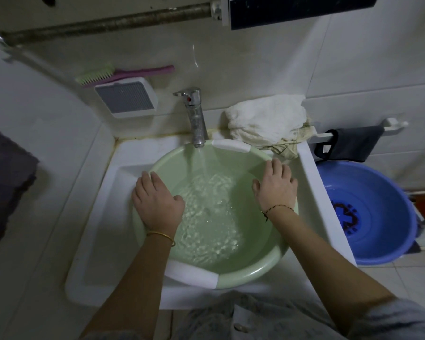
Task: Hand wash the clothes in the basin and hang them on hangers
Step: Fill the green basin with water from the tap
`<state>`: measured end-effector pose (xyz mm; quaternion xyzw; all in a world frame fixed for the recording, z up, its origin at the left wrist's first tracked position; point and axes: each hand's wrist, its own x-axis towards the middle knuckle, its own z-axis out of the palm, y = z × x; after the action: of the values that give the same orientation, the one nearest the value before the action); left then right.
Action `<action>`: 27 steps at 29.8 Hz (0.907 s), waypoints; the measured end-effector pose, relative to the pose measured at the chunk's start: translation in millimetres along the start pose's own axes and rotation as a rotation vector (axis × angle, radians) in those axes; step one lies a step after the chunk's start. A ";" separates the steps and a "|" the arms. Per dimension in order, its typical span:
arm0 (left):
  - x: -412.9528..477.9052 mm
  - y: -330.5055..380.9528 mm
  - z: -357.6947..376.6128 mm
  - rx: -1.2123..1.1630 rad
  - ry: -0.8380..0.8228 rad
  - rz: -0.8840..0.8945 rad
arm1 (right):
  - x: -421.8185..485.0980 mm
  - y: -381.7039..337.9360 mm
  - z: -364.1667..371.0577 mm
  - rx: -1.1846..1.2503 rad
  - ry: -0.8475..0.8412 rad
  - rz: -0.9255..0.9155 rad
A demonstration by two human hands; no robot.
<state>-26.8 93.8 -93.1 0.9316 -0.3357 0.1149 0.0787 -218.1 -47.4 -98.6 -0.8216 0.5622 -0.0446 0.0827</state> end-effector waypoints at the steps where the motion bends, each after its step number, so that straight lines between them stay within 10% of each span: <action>1: -0.1 0.0 -0.1 -0.001 0.001 0.000 | 0.1 -0.1 0.0 0.001 0.001 0.000; 27: -0.7 1.2 -3.1 0.001 -0.002 0.011 | 0.0 0.1 0.0 0.002 0.000 -0.004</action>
<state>-28.6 94.0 -90.2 0.9299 -0.3408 0.1144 0.0774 -218.2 -47.4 -98.7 -0.8227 0.5606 -0.0454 0.0833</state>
